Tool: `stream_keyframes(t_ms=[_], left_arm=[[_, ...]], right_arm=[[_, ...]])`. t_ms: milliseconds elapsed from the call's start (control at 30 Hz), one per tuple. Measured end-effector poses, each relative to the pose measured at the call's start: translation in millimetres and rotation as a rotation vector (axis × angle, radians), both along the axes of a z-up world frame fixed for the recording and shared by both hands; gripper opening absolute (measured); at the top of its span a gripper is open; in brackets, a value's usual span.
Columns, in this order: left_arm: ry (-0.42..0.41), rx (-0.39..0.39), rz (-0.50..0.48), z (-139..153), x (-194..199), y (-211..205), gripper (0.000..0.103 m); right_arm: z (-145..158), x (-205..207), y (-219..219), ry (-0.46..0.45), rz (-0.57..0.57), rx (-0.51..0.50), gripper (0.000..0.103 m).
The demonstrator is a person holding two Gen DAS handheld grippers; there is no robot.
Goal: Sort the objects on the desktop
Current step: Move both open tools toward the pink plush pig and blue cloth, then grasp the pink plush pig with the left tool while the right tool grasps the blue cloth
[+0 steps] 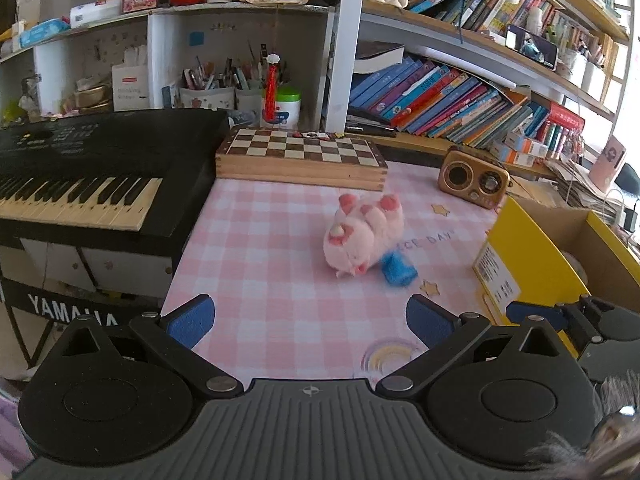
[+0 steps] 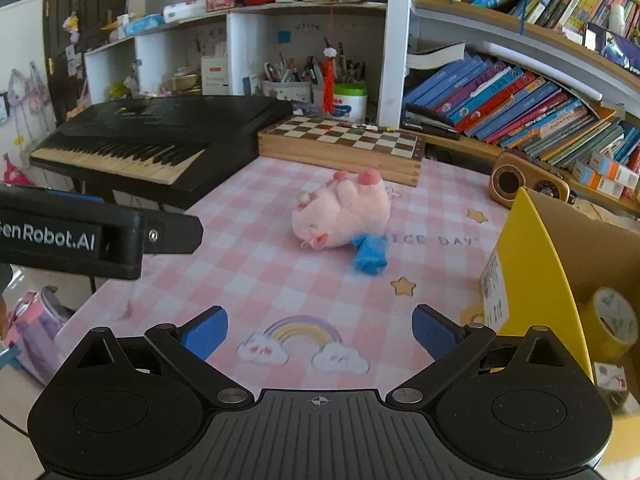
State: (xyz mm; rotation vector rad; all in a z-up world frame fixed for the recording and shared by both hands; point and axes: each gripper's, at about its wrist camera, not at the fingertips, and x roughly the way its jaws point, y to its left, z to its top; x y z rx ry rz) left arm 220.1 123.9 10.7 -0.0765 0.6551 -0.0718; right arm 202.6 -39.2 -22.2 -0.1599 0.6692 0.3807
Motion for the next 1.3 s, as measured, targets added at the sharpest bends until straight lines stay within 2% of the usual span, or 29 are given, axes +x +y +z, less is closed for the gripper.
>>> stream_keyframes(t_ms=[267,333,500,567,733,900,1000,1067,1200,1233,1300], left_arm=[[0.028,0.01,-0.035,-10,54,-5,0.103],[0.042,0.014,-0.038,-15,70,-6,0.103],[0.093,-0.024,-0.064,-27,108,-11,0.103],[0.112,-0.04,-0.082,-32,122,-15,0.103],[0.158,-0.048,-0.132,-44,156,-30,0.103],[0.172,-0.06,-0.158,-52,180,-42,0.103],[0.192,-0.082,-0.174,-57,194,-45,0.099],[0.21,-0.101,-0.179,-60,202,-47,0.093],[0.235,-0.133,-0.206,-67,211,-50,0.078],[0.239,-0.144,-0.211,-68,213,-50,0.069],[0.241,-0.155,-0.213,-70,214,-52,0.065]], right_arm=[[-8,43,7,0.007,-0.023,0.005,0.099],[-11,53,8,0.013,-0.033,0.004,0.094],[-18,79,11,0.042,-0.069,0.001,0.093],[-23,88,11,0.055,-0.075,-0.006,0.09],[-35,110,6,0.125,-0.093,-0.011,0.07],[-44,123,4,0.133,-0.117,0.0,0.067],[-49,130,5,0.133,-0.126,0.005,0.067],[-51,133,6,0.131,-0.129,0.009,0.067],[-54,138,6,0.143,-0.128,0.02,0.055],[-56,140,5,0.147,-0.126,0.02,0.052],[-57,141,5,0.151,-0.128,0.024,0.049]])
